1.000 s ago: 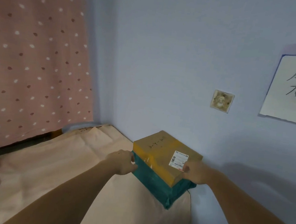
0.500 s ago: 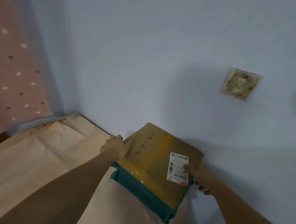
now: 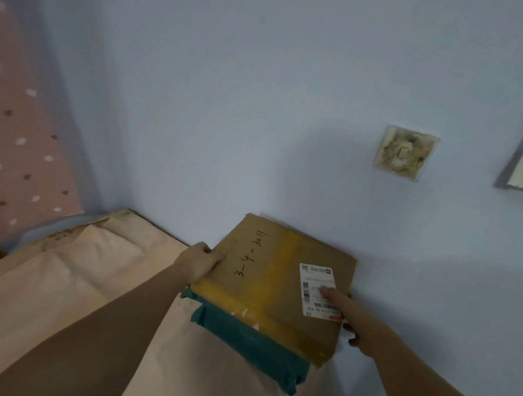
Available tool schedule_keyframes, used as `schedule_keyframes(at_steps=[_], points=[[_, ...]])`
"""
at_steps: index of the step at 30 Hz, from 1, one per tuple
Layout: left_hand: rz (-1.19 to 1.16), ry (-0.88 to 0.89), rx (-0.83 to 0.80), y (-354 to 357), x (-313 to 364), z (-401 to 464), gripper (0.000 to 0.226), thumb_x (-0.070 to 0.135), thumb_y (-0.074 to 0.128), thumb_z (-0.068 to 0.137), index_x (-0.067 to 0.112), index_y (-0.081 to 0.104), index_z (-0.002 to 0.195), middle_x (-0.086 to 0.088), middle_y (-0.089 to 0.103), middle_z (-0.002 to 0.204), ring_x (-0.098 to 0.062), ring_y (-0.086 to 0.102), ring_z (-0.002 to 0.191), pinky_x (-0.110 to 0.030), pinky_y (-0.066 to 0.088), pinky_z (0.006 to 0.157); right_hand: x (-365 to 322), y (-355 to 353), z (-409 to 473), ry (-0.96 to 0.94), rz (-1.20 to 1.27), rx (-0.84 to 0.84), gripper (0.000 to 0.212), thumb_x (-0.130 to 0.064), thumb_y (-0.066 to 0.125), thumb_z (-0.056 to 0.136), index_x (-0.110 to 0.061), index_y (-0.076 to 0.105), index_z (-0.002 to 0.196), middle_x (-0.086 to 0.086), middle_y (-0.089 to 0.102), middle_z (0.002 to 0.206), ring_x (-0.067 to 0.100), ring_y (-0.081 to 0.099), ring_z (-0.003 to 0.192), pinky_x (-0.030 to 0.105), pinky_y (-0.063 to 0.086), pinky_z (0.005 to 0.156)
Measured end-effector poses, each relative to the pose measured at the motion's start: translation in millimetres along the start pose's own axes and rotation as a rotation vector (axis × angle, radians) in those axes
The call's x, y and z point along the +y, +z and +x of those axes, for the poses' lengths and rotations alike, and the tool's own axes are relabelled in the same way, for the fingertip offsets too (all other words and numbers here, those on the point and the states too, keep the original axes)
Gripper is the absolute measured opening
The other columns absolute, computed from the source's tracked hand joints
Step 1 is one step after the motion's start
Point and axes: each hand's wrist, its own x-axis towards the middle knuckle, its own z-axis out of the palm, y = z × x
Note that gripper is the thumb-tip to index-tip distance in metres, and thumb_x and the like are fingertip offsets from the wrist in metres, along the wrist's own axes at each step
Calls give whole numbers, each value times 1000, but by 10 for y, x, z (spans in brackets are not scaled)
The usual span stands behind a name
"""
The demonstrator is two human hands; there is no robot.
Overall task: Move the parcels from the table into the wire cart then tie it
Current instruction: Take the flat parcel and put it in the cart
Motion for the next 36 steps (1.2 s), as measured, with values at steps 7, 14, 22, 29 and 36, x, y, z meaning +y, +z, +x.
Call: schedule_keyframes(at_steps=[7,14,22,29,36], points=[[-540,-119,-349,-245,317,-1111,64,74,69,74,27,65,117,-4,79,97,-27,77,88,-37,61,64,-36,-607,-744,-114,223,-161,48,-40,72,91,-8,64,126,17,77,111,31,77,91,42,63,82],[-601,46,-523,306,774,-1883,70,71,66,79,24,61,131,-12,75,116,-32,73,104,-43,59,85,364,-1553,-1745,-129,229,-120,62,-42,85,73,-8,70,122,17,77,111,29,78,85,34,62,62],[-678,183,-675,1141,1635,-2629,55,55,61,92,16,60,132,-14,75,115,-35,73,102,-42,60,78,1193,-2448,-2931,-119,426,77,56,-41,83,80,-9,71,125,16,74,122,31,76,98,41,64,73],[-484,266,-831,1743,2084,-3310,57,55,64,90,17,59,132,-13,72,120,-38,67,113,-54,49,105,2171,-2728,-3931,-106,568,303,60,-49,80,80,-12,69,125,16,75,120,31,77,95,39,63,70],[-353,353,-977,2452,2276,-4411,55,59,66,86,21,66,125,-10,76,112,-34,71,106,-54,52,102,3180,-2916,-5164,-101,649,506,64,-52,79,79,-12,68,127,15,75,119,30,77,94,37,63,70]])
